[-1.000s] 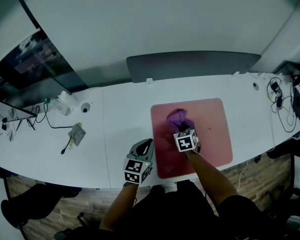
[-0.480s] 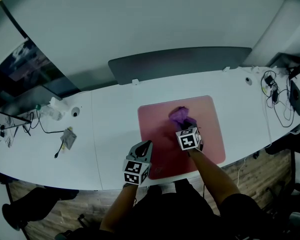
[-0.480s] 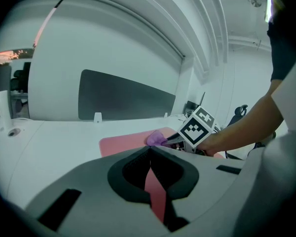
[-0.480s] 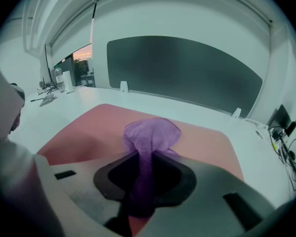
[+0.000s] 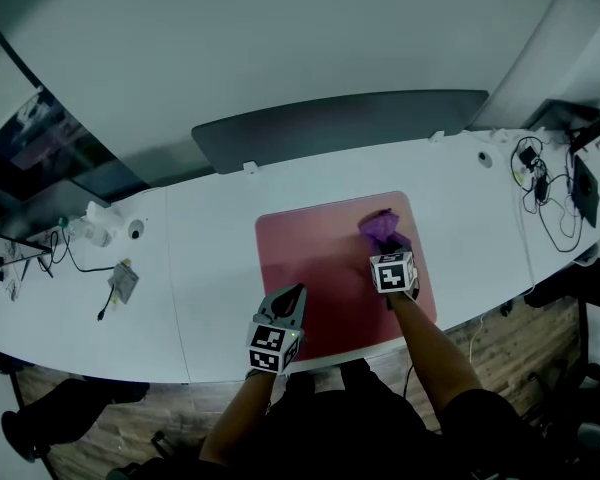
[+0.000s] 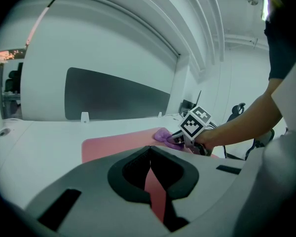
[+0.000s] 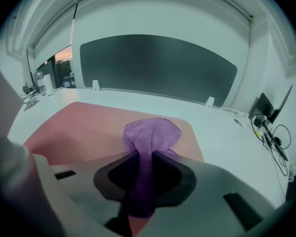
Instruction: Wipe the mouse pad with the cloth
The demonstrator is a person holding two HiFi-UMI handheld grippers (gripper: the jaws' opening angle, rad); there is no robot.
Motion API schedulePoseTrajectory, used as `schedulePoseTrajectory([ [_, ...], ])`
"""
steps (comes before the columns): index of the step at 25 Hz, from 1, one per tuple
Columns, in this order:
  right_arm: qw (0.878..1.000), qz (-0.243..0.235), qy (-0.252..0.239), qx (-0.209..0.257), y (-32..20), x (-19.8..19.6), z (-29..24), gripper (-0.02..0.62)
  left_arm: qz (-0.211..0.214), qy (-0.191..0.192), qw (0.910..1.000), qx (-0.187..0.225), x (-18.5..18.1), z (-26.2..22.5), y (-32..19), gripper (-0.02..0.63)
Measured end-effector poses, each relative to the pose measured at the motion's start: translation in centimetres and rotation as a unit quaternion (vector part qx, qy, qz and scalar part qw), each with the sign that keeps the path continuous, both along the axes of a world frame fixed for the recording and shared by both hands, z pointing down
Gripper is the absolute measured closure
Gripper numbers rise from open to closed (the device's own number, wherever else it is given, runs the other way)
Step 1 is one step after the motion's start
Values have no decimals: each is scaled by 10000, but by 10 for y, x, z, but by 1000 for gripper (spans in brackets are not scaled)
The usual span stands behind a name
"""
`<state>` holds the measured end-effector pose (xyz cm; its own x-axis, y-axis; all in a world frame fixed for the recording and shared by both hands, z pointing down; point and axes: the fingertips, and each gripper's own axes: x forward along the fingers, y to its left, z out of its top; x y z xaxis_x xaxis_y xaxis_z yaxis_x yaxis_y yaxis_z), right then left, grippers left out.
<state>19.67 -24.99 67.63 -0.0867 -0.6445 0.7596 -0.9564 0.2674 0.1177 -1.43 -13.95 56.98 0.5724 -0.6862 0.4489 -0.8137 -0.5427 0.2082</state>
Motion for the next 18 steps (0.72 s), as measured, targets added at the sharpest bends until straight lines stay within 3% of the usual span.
schedulePoseTrajectory([
  [8, 9989, 417, 195, -64, -1, 69, -2, 506, -67, -2, 10000, 10, 14, 1, 1, 584],
  [15, 9985, 419, 355, -60, 0, 85, 0, 505, -151, -61, 9998, -105, 13, 6, 8, 584],
  [18, 9972, 246, 670, 231, 0, 82, -9, 505, -204, -67, 9997, -93, 13, 8, 7, 584],
])
